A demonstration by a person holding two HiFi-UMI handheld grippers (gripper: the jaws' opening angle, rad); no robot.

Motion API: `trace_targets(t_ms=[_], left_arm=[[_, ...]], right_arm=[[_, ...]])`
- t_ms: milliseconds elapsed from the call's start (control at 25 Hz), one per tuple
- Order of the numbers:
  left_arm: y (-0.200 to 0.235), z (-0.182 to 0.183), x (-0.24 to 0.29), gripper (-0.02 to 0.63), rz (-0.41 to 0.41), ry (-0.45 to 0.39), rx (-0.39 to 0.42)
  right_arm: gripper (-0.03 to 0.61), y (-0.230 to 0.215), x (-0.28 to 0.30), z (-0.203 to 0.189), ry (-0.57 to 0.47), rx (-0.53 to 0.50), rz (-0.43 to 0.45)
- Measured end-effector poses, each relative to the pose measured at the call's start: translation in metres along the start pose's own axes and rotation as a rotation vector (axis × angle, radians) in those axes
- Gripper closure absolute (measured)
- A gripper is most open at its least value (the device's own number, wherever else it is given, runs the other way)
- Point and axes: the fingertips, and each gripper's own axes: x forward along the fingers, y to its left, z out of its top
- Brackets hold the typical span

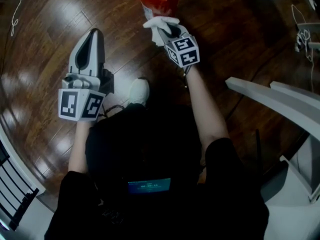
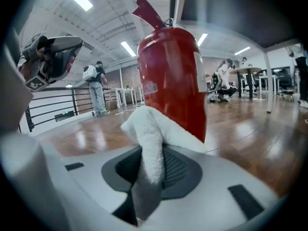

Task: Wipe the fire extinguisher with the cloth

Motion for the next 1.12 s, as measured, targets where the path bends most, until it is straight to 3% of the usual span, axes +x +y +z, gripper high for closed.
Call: trace_targets(t_ms=[200,440,600,800,1000,1120], left_arm=[[0.01,0.0,0.0,0.614,0.029,-0.005,-0.002],[0.013,0.035,0.007,0.614,0.047,0.02,0.035],[-0.009,0.098,-0.004,0.614,0.003,0.086,0.041],[-0.051,0.194,-0.003,0.614,-0.023,0.158,0.017],[-0.1,0.29,-0.016,0.614,-0.035,0.156,0.01],[-0.127,0.358,-0.026,0.614,-0.045,0.138,-0.005]], right_arm=[[0.465,0.006,-0.017,0.015,-0.044,0.012,0.015],[0.466,0.02,-0.083,0.097,-0.18,0.028,0.023],[0.465,0.036,-0.162,0.174,-0.242,0.07,-0.019],[0.465,0.059,-0.252,0.273,-0.234,0.088,-0.035],[0.465,0.096,-0.335,0.337,-0.242,0.172,-0.026],[0.465,0.128,-0.386,0.395,-0.259,0.175,-0.01]])
